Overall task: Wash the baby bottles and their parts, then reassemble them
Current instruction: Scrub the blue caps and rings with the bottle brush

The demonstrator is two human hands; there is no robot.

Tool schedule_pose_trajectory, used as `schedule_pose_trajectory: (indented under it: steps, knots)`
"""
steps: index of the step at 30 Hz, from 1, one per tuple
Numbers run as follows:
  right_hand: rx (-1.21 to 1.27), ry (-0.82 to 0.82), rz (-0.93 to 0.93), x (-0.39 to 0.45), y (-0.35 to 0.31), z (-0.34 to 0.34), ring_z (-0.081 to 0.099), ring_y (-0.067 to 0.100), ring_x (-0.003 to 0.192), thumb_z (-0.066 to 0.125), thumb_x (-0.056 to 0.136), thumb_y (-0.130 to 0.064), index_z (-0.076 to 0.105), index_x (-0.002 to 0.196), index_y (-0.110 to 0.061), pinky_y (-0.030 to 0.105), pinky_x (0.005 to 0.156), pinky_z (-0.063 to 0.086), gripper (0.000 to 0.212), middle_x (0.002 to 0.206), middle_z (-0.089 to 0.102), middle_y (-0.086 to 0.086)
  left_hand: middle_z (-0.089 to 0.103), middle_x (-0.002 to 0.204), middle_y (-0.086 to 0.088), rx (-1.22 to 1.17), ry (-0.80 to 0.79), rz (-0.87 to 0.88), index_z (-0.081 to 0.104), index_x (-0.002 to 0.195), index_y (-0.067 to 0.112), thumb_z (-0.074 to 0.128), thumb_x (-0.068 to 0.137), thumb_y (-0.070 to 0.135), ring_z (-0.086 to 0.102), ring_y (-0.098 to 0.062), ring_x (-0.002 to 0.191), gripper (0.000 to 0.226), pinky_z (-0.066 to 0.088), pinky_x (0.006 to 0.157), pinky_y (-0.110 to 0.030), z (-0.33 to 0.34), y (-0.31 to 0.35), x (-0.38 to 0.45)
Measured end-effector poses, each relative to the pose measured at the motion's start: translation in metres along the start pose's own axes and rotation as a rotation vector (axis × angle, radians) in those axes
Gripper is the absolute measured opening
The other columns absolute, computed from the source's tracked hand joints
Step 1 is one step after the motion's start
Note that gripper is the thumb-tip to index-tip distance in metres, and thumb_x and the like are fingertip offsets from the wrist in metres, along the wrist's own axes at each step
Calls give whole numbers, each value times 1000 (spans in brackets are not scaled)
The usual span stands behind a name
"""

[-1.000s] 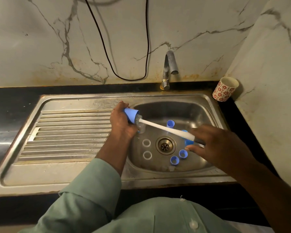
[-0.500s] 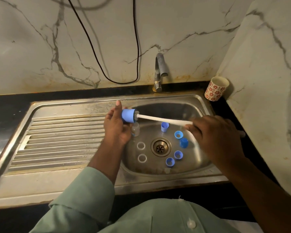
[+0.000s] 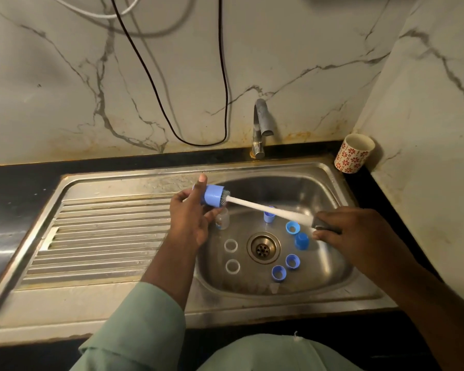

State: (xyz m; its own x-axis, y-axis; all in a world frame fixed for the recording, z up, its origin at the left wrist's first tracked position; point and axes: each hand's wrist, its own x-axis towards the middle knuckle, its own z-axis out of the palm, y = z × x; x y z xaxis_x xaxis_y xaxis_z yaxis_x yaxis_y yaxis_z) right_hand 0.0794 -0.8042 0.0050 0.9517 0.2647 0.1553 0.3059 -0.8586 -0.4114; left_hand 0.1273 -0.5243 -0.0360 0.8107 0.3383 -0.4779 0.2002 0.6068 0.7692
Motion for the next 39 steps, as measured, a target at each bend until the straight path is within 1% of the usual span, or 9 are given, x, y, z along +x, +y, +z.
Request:
schedule_pose_trajectory:
  steps: [3,4,9,12,15,18,26,36,39]
  knots:
    - [141,-119,-23,-2,-3,7,57,4,70,77,79,-14,72,113,-12,9,68,41,35,83,65,-1,62,115,-14,-109,72,40,56,117,12,78,84,27,71,-33,100,43,63,78,-49,-3,-1,2]
    - [152,-141,-32,-3,-5,8,56,3,70,75,82,-17,70,117,-16,9,66,40,35,82,62,-4,64,113,-13,-144,90,59,58,113,13,77,86,25,71,-34,100,36,63,77,-49,-4,-1,2]
    - [-108,-81,38,-2,-10,10,56,11,68,49,90,-54,55,130,-42,29,60,49,42,78,54,-9,65,111,-13,-201,60,128,60,103,13,67,94,22,69,-35,107,14,61,84,-51,-5,-5,-5]
    - [-166,-107,100,-7,-7,9,55,13,61,41,87,-62,61,98,-31,28,57,44,38,65,56,-8,65,102,-13,-225,50,141,61,96,12,62,98,20,66,-35,107,9,60,85,-49,-3,-5,-7]
    - [-175,-82,29,-10,-5,9,51,12,52,43,87,-62,52,78,-23,27,51,41,41,54,51,-5,65,95,-9,-218,55,165,62,93,12,60,100,17,63,-32,102,9,58,86,-45,-1,-8,-6]
    - [-166,-26,73,-9,-5,8,59,17,60,44,87,-61,60,86,-26,29,57,50,38,63,62,-5,71,96,-7,-165,19,170,63,104,12,60,99,19,70,-29,97,8,59,86,-46,-2,-8,-3]
    - [-131,-73,101,-5,3,10,53,8,52,41,86,-64,61,83,-25,26,51,45,43,54,54,-6,66,109,-9,-215,29,129,54,124,16,60,99,12,67,-30,104,25,57,90,-49,-5,-9,3]
    - [-45,-133,75,-10,9,11,53,10,49,38,79,-69,61,86,-28,27,48,42,48,53,54,-8,61,114,-11,-277,52,73,56,117,16,57,101,12,65,-28,102,16,63,72,-38,-5,-10,8]
    - [78,-128,143,-3,15,10,57,6,54,47,83,-64,68,90,-33,28,53,50,38,60,61,-16,60,114,-12,-269,4,46,52,124,17,56,101,12,66,-30,102,24,63,78,-42,1,-13,7]
